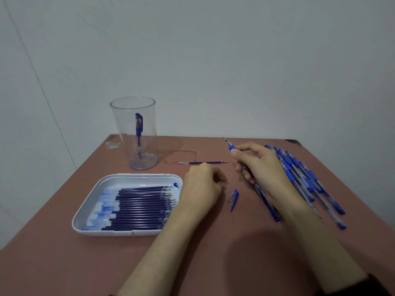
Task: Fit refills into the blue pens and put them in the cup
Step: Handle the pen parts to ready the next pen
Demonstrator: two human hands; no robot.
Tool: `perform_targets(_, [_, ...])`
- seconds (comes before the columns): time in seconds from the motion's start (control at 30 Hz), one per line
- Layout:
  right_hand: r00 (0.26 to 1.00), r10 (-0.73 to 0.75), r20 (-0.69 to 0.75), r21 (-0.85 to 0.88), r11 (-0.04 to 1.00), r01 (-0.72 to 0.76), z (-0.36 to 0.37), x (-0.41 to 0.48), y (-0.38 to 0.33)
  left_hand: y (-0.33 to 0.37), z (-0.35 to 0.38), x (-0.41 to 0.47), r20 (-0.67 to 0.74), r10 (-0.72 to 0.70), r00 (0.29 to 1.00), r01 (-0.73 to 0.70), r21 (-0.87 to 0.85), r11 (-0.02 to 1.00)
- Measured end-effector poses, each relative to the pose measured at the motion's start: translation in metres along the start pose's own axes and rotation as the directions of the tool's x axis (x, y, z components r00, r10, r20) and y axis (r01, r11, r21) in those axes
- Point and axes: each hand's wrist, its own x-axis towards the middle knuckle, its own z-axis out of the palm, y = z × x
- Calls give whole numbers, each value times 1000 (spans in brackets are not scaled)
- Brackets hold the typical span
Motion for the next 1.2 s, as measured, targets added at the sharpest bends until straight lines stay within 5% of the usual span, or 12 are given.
perform_targets(0.4, [1000, -1, 13, 21, 1000, 1, 1, -1, 0, -3, 4, 0, 39, 43, 998, -46, 73, 996])
perform_targets(0.53, [999, -21, 27, 44, 999, 20, 1, -1, -1, -2, -7, 6, -5, -40, 999, 38, -217, 975])
perform_targets(0.67, [989, -119, 90, -21, 992, 122, 1, -4, -2, 4, -24, 7, 7, -174, 985, 121, -750, 651])
perform_targets(0.83, [973, -186, 140, -80, 977, 198, 3, -7, -4, 3, -26, 6, 37, -239, 970, 154, -857, 492])
perform_targets(1.0, [978, -166, 122, -132, 974, 182, -1, -6, -5, -2, -33, 13, -14, -367, 930, 55, -983, 177])
perform_targets(1.1, [980, -153, 131, -125, 978, 169, 1, -7, -4, 2, -33, 11, 18, -296, 955, 65, -987, 149])
perform_targets(1.2, [978, -159, 138, -129, 976, 177, 3, -6, -3, 2, -30, 9, 30, -240, 970, 86, -971, 224])
